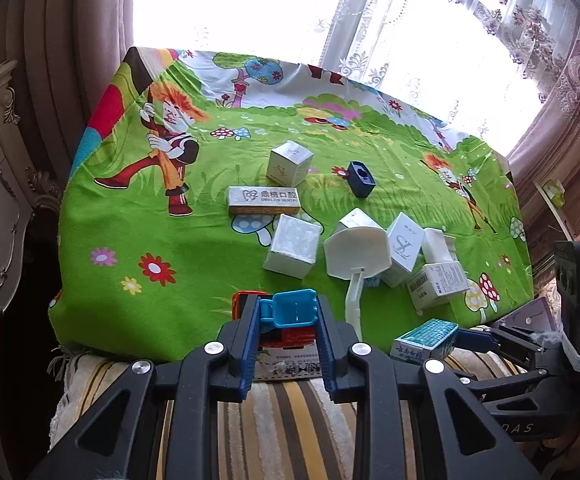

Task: Organize rigid objects
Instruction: 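Carry the car and teal box into the purple box and release both, then withdraw both open grippers from the purple box back over the bed, then grasp the white medicine box with the left gripper while the right grasps another white box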

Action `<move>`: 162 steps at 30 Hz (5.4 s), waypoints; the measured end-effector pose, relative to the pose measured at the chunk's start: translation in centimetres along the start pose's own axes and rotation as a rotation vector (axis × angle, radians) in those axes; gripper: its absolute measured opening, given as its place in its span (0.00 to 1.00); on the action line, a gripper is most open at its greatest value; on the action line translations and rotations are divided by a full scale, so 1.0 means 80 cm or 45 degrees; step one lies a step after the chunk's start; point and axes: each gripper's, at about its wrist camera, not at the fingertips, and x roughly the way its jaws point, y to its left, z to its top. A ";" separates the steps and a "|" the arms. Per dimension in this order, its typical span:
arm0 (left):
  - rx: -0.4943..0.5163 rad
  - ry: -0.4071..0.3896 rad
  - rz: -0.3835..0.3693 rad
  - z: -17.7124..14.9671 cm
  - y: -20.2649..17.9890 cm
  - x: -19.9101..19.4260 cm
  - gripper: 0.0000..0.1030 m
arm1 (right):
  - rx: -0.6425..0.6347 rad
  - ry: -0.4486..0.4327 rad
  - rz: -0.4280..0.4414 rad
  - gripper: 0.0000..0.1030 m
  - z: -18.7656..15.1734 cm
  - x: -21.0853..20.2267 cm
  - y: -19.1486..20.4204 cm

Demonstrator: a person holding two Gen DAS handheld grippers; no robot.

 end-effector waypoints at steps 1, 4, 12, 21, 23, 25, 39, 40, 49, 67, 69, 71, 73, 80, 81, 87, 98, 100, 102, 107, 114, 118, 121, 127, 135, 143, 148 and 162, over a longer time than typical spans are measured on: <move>0.011 0.001 -0.009 -0.001 -0.007 -0.002 0.27 | 0.014 -0.014 0.001 0.73 -0.001 -0.006 -0.004; 0.048 0.004 -0.034 -0.004 -0.031 -0.005 0.27 | 0.063 -0.065 0.003 0.73 -0.008 -0.026 -0.018; 0.175 0.001 -0.115 -0.007 -0.106 -0.014 0.27 | 0.166 -0.172 -0.026 0.73 -0.041 -0.082 -0.065; 0.362 0.041 -0.246 -0.019 -0.216 -0.012 0.27 | 0.379 -0.290 -0.126 0.73 -0.100 -0.157 -0.162; 0.412 0.057 -0.272 -0.025 -0.243 -0.010 0.27 | 0.431 -0.309 -0.163 0.74 -0.116 -0.172 -0.185; 0.461 0.081 -0.300 -0.031 -0.271 -0.005 0.27 | 0.481 -0.325 -0.199 0.73 -0.134 -0.187 -0.208; 0.709 0.298 -0.486 -0.087 -0.440 0.035 0.27 | 0.717 -0.398 -0.492 0.73 -0.230 -0.254 -0.321; 0.720 0.315 -0.501 -0.091 -0.450 0.039 0.27 | 0.735 -0.399 -0.499 0.73 -0.236 -0.257 -0.328; 0.789 0.444 -0.565 -0.129 -0.519 0.064 0.27 | 0.835 -0.409 -0.586 0.73 -0.274 -0.274 -0.373; 0.781 0.534 -0.587 -0.144 -0.549 0.088 0.29 | 0.912 -0.395 -0.584 0.77 -0.287 -0.268 -0.398; 0.765 0.526 -0.584 -0.141 -0.543 0.085 0.29 | 0.906 -0.398 -0.583 0.78 -0.286 -0.271 -0.396; 0.740 0.517 -0.582 -0.135 -0.535 0.083 0.29 | 0.900 -0.400 -0.583 0.78 -0.285 -0.273 -0.393; 0.712 0.503 -0.585 -0.129 -0.524 0.078 0.29 | 0.895 -0.402 -0.580 0.79 -0.282 -0.274 -0.390; 0.609 0.441 -0.565 -0.115 -0.460 0.053 0.30 | 0.836 -0.400 -0.552 0.81 -0.265 -0.277 -0.367; 0.592 0.426 -0.554 -0.111 -0.449 0.049 0.32 | 0.820 -0.400 -0.546 0.82 -0.260 -0.276 -0.362; 0.474 0.307 -0.474 -0.093 -0.364 0.018 0.44 | 0.697 -0.380 -0.506 0.82 -0.231 -0.264 -0.321; 0.084 0.167 -0.297 -0.073 -0.166 -0.022 0.50 | 0.448 -0.312 -0.457 0.83 -0.177 -0.235 -0.235; 0.011 0.143 -0.241 -0.073 -0.130 -0.029 0.53 | 0.413 -0.304 -0.450 0.83 -0.167 -0.231 -0.221; -0.052 0.127 -0.206 -0.075 -0.101 -0.034 0.56 | 0.371 -0.298 -0.437 0.83 -0.160 -0.227 -0.205; -0.161 0.115 -0.158 -0.081 -0.052 -0.042 0.62 | 0.261 -0.280 -0.417 0.83 -0.143 -0.216 -0.167; -0.186 0.150 -0.021 -0.074 -0.024 -0.031 0.76 | 0.165 -0.253 -0.361 0.83 -0.122 -0.197 -0.128; -0.166 0.193 0.028 -0.063 -0.020 -0.013 0.79 | 0.113 -0.241 -0.345 0.83 -0.110 -0.186 -0.111; -0.118 0.236 0.070 -0.051 -0.023 0.005 0.81 | 0.076 -0.237 -0.333 0.83 -0.099 -0.182 -0.097; -0.078 0.347 0.151 -0.031 -0.020 0.046 0.81 | 0.004 -0.230 -0.319 0.83 -0.081 -0.176 -0.070; -0.054 0.456 0.186 -0.029 -0.020 0.083 0.81 | -0.032 -0.216 -0.293 0.84 -0.077 -0.169 -0.047; -0.049 0.417 0.205 -0.034 -0.019 0.082 0.73 | -0.044 -0.198 -0.307 0.84 -0.072 -0.164 -0.046; -0.123 0.337 0.160 -0.038 -0.005 0.059 0.73 | -0.057 -0.160 -0.300 0.84 -0.056 -0.146 -0.046; -0.156 0.163 0.108 -0.033 -0.038 0.010 0.73 | 0.028 -0.085 -0.299 0.85 -0.015 -0.083 -0.065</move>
